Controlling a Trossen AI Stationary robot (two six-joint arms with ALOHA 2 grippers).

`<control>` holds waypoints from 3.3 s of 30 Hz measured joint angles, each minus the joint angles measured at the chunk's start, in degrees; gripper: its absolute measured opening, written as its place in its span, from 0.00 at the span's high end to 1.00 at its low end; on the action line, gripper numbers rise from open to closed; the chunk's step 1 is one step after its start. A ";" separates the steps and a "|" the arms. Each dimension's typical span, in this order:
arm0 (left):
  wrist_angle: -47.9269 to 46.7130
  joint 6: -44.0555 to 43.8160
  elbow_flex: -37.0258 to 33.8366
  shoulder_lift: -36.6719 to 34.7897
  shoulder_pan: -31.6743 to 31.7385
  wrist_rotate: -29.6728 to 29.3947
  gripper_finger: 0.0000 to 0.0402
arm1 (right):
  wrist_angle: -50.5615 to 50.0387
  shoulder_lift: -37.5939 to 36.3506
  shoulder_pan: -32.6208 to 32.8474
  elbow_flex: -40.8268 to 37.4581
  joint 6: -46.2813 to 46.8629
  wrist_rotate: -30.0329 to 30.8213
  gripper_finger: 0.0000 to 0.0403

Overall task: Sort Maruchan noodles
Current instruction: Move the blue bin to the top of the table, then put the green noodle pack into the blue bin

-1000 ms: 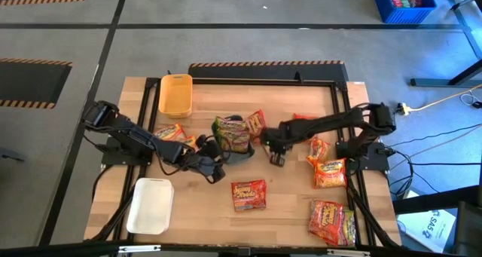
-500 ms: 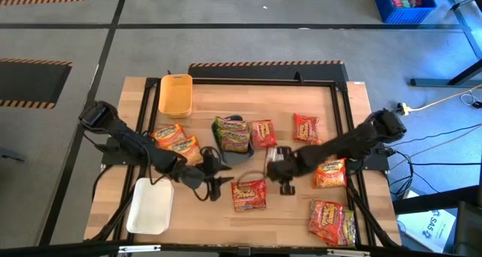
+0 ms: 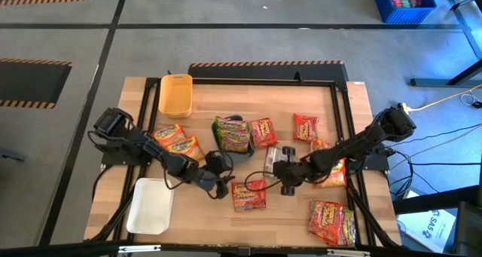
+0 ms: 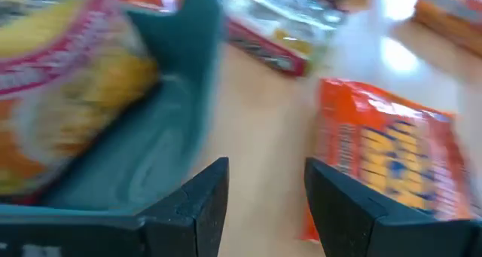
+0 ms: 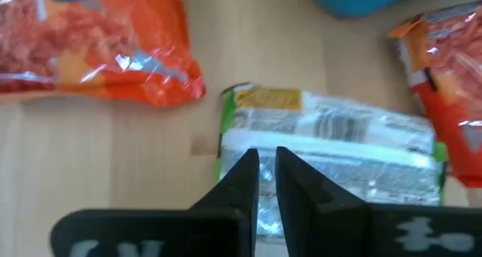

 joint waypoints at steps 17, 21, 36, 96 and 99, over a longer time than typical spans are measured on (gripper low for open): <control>-5.27 7.46 -0.04 -0.29 13.62 -4.02 0.58 | 3.44 0.02 -0.11 0.05 -0.60 0.00 0.92; -5.03 10.49 -0.04 -0.29 16.67 -3.51 0.58 | 3.51 0.03 -0.11 0.06 -1.68 0.50 0.92; 0.95 18.76 -0.09 -0.31 31.04 0.46 0.58 | 3.39 0.04 -0.13 0.09 -1.92 6.17 0.92; 24.03 12.35 0.65 10.50 8.87 19.52 0.58 | -6.03 -8.97 -7.06 -7.30 4.15 11.32 0.92; 20.61 12.35 0.52 10.86 9.38 19.50 0.58 | -1.23 -8.48 -6.94 -10.10 4.29 8.77 0.88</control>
